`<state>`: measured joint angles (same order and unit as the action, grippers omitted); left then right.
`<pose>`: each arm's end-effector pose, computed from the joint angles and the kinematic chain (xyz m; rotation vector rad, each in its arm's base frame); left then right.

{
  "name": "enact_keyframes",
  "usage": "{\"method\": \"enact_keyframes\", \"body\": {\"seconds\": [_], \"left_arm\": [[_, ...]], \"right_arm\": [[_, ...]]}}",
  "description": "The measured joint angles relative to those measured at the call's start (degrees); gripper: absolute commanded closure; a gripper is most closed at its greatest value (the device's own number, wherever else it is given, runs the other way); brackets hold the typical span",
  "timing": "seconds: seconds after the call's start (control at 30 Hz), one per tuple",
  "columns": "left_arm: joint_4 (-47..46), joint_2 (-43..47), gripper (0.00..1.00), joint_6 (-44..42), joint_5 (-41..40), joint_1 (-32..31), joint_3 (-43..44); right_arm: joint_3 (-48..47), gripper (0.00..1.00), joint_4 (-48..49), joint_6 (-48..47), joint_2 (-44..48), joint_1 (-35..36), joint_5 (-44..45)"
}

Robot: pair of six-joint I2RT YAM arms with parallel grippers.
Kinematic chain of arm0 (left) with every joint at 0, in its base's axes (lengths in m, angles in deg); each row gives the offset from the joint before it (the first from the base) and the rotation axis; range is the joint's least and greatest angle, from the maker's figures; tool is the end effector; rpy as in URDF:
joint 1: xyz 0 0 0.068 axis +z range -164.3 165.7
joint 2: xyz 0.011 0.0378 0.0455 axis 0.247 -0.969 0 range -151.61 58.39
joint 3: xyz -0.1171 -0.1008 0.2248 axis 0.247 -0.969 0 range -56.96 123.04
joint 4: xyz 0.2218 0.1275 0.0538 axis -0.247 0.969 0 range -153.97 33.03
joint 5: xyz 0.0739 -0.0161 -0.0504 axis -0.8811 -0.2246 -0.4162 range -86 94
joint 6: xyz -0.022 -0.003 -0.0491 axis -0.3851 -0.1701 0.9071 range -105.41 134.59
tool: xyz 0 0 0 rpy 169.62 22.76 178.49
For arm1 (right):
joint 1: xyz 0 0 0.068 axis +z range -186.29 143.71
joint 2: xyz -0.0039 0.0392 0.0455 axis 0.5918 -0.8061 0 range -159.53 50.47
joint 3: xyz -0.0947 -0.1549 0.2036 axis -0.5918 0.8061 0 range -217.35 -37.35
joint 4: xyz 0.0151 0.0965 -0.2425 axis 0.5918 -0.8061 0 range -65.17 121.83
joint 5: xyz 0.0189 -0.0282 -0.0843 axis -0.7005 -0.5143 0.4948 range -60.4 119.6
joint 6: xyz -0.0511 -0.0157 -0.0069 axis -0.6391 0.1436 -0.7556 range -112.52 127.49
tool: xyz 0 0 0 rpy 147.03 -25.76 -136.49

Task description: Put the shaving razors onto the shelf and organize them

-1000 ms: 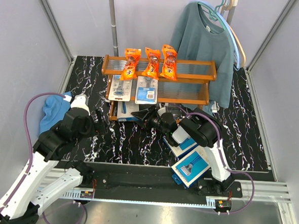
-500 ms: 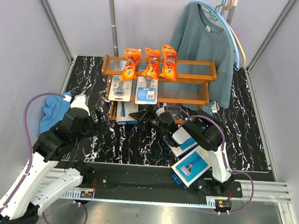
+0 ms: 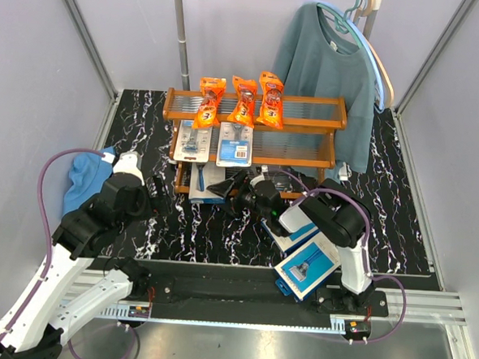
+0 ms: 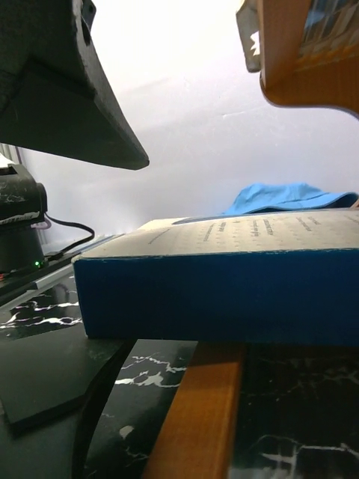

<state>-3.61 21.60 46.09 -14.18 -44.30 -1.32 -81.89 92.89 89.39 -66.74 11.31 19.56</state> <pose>0.0937 -0.0412 0.3361 -0.1920 2.2522 -0.2092 0.2502 0.2832 0.1103 0.4869 2.0996 1.6660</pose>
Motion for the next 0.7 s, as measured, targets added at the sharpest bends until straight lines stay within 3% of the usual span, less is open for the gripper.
{"method": "enact_keyframes", "body": {"seconds": [0.7], "left_arm": [[-1.7, -0.2, 0.03, 0.1, 2.5, 0.0, -1.4]], "right_arm": [[-0.8, 0.10, -17.5, -3.2, 5.3, 1.6, 1.9]]}}
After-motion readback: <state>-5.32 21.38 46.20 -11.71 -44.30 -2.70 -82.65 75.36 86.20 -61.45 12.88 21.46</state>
